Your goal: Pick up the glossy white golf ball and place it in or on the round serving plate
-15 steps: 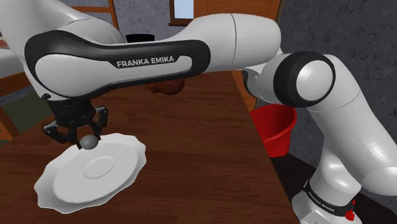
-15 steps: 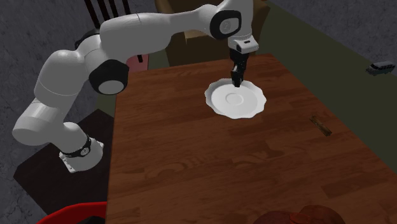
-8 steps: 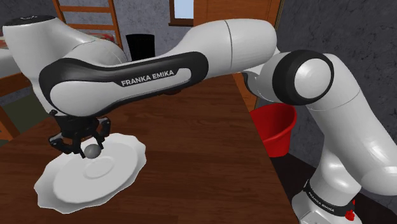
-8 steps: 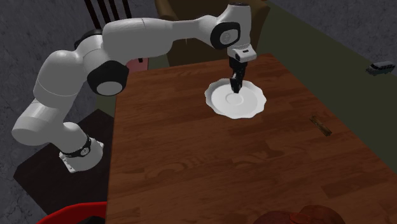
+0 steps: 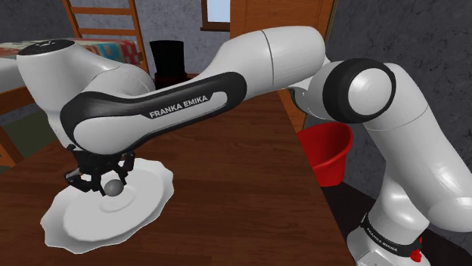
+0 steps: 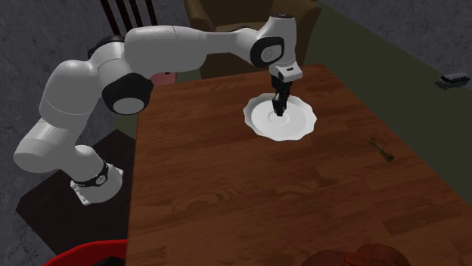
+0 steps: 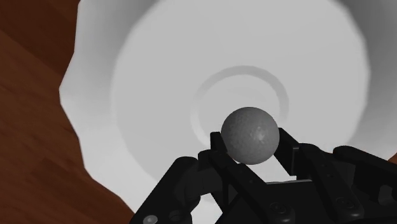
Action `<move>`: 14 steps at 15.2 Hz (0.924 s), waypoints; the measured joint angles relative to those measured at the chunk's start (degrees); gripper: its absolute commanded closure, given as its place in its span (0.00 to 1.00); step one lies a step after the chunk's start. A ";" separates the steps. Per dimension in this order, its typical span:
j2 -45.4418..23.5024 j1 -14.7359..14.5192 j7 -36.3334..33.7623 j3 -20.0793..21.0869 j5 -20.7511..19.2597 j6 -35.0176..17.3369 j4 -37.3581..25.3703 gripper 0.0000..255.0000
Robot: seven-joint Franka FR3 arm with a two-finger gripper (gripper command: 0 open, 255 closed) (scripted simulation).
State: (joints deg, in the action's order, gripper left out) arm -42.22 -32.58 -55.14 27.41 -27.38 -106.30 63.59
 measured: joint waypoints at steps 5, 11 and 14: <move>-0.02 0.00 -0.01 -0.01 -0.01 -0.05 0.02 0.00; 0.17 -0.55 0.26 0.12 0.19 1.88 -1.85 0.00; 0.93 -1.18 1.04 0.37 0.62 5.50 -4.98 0.00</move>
State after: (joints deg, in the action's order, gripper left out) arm -41.29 -33.76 -54.10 27.78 -26.76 -100.81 58.61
